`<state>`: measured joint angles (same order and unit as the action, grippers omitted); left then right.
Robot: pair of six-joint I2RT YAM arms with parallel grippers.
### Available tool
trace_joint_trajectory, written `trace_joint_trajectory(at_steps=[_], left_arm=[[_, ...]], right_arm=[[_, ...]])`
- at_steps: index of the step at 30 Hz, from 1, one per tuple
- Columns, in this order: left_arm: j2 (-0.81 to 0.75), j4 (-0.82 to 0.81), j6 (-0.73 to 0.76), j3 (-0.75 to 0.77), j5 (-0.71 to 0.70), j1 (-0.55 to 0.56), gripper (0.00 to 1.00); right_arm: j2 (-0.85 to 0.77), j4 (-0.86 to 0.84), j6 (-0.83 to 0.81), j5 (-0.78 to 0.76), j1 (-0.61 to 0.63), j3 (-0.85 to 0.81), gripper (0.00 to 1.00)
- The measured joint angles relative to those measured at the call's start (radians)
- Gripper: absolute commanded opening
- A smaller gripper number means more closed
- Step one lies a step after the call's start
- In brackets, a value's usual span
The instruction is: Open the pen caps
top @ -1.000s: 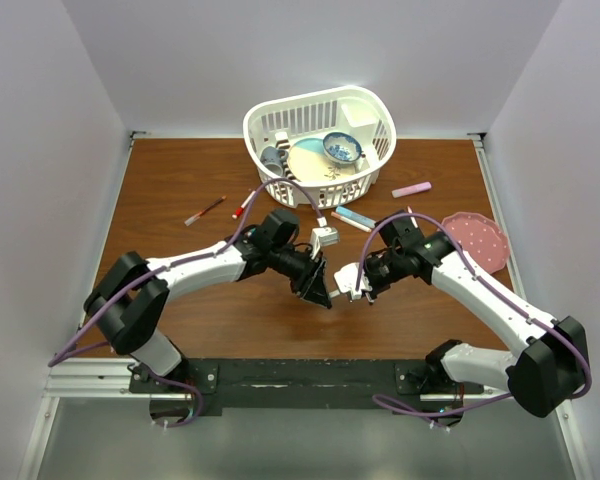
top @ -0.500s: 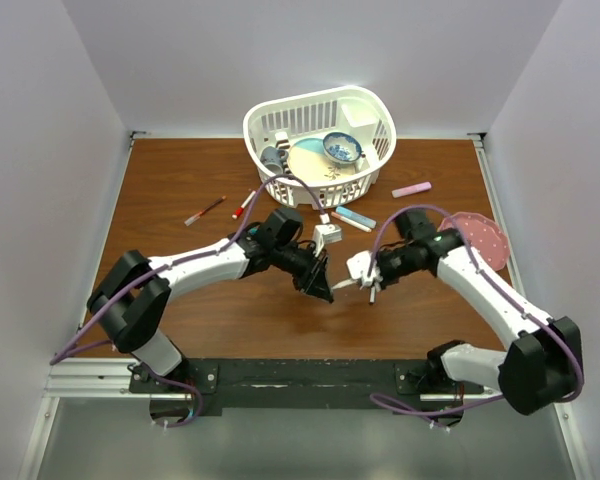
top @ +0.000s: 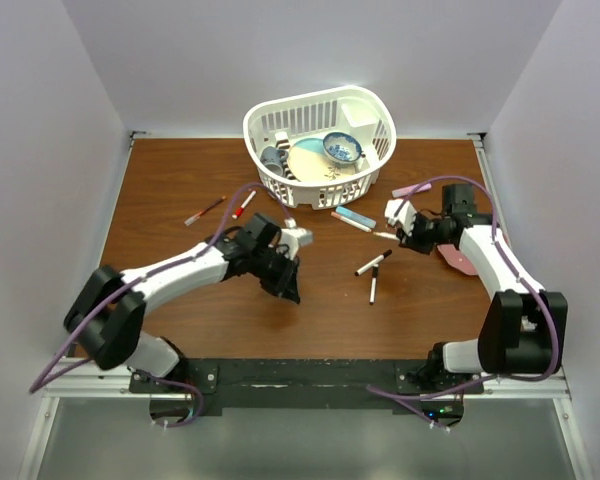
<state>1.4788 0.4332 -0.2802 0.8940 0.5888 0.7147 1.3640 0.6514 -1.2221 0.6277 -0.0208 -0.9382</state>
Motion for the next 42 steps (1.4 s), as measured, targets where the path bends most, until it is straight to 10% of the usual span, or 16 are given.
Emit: trace_joint_trajectory(at_steps=[8,15,42], left_arm=[[-0.492,-0.111,-0.206,-0.188,-0.663,-0.072,0.00],[-0.596,-0.109,-0.348,-0.317,-0.993,-0.090,0.00],[-0.674,-0.089,-0.541,-0.439,-1.271,-0.212,0.00]], right_arm=[[0.153,-0.286,0.739,-0.282,-0.002,-0.003,0.00],[0.341,-0.345,0.992,-0.488,-0.010,-0.094,0.00],[0.462,-0.352,1.066,-0.533,-0.019,-0.180,0.33]])
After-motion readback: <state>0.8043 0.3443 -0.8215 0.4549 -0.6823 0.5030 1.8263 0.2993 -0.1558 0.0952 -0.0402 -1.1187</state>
